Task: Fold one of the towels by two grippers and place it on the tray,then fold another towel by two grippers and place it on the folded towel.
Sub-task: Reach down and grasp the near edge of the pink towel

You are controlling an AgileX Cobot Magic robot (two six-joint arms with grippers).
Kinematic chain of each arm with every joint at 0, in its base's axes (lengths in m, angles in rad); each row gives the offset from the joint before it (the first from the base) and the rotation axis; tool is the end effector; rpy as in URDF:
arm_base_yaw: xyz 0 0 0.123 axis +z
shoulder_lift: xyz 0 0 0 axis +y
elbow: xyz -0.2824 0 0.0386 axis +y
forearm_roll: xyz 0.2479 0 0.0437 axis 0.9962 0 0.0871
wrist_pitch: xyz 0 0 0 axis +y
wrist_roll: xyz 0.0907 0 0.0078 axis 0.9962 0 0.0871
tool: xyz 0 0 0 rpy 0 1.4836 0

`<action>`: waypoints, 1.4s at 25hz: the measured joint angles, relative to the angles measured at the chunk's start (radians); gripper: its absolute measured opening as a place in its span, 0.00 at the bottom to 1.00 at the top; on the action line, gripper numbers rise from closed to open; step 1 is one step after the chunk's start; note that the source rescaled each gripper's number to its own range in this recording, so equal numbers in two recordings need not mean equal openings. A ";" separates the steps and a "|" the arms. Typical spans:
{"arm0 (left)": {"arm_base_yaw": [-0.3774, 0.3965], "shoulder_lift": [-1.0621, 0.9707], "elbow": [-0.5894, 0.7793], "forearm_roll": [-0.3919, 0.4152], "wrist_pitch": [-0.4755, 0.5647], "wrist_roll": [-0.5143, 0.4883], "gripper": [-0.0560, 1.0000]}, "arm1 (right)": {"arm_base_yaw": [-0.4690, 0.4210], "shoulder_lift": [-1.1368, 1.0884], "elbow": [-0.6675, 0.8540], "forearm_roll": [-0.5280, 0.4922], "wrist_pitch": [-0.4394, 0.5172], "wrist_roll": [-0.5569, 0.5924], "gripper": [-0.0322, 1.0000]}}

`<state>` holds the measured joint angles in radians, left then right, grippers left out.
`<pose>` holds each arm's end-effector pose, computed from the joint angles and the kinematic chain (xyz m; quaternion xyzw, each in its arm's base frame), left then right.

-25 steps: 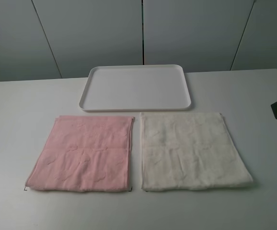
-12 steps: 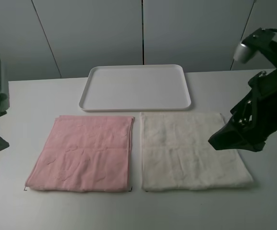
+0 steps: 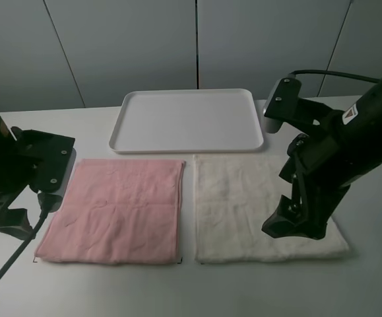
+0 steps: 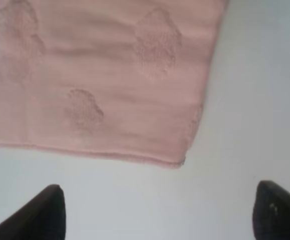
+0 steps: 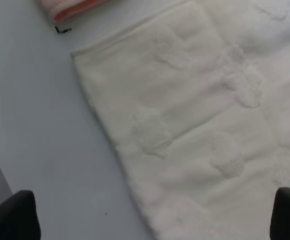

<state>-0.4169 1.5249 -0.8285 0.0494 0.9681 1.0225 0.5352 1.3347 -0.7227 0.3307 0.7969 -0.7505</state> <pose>0.2238 -0.0951 0.1904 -0.6695 -0.7425 -0.0184 0.0092 0.1815 0.1322 0.2147 -0.5071 0.8430 0.1172 0.1359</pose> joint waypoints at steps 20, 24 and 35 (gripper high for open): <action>-0.005 0.286 0.096 0.055 -0.179 -0.017 0.96 | 0.002 0.004 0.000 0.004 -0.029 -0.029 1.00; -0.005 0.313 0.096 0.069 -0.185 -0.035 0.96 | 0.024 0.017 0.000 0.021 -0.031 -0.048 1.00; -0.011 0.320 0.094 0.075 -0.188 -0.035 0.96 | 0.293 0.261 -0.058 -0.050 -0.093 -0.081 1.00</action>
<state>-0.4275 1.8445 -0.7341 0.1244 0.7798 0.9870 0.8278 1.5960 -0.7804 0.2810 0.7043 -0.8311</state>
